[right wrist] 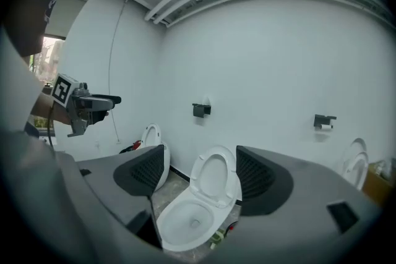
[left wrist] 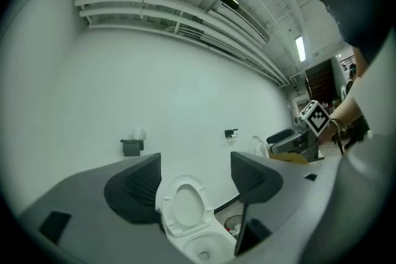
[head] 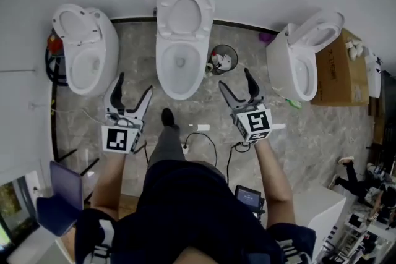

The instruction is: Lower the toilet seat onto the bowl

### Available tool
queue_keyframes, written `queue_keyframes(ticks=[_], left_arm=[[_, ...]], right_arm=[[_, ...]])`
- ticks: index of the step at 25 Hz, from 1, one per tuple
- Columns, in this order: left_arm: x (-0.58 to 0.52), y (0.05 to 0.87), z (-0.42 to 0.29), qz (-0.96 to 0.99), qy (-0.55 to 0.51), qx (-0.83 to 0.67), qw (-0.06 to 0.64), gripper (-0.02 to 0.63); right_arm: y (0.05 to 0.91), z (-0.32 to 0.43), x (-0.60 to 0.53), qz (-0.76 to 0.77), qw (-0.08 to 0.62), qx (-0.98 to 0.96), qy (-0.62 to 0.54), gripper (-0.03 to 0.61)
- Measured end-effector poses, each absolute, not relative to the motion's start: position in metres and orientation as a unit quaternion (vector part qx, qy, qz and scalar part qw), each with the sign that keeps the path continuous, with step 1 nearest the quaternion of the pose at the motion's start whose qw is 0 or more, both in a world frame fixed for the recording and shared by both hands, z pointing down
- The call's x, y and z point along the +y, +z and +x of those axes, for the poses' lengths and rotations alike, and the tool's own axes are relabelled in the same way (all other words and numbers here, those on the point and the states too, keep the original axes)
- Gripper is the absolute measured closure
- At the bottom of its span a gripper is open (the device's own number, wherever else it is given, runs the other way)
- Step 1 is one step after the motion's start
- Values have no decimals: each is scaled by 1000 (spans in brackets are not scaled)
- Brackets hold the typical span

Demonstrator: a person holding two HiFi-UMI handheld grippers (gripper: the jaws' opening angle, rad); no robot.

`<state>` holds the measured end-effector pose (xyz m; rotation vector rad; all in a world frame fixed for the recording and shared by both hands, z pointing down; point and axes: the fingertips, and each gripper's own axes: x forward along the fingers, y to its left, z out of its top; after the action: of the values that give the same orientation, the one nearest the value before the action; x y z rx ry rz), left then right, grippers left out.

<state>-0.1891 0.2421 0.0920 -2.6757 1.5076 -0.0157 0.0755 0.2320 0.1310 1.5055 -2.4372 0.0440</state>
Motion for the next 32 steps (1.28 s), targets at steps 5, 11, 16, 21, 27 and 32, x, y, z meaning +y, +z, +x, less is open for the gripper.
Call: queue_keyframes(ticks=[5,11,16,21,27,32], left_arm=[[159,105,-224,-886,-29,462,12,272],[88,126,-244,-892,-38,450,6,272],[53,148,-242,-900,-39,435,-8,272],[32,163,-234,-899,-39,435,-16,272],[10,163,-205,-900,-52,432,-4,272],[-10,176,-182,-899,-65,434,-7,272]], right_arm=[[135,39,145,542,146,-827,27,204],[147,22,93,550,171,-817,16,206],[161,18,70,552,190,-812,17,207],[169,14,51,547,199,-813,12,209],[175,30,21,546,198,-814,8,220],[194,47,-6,539,190,-820,19,241]])
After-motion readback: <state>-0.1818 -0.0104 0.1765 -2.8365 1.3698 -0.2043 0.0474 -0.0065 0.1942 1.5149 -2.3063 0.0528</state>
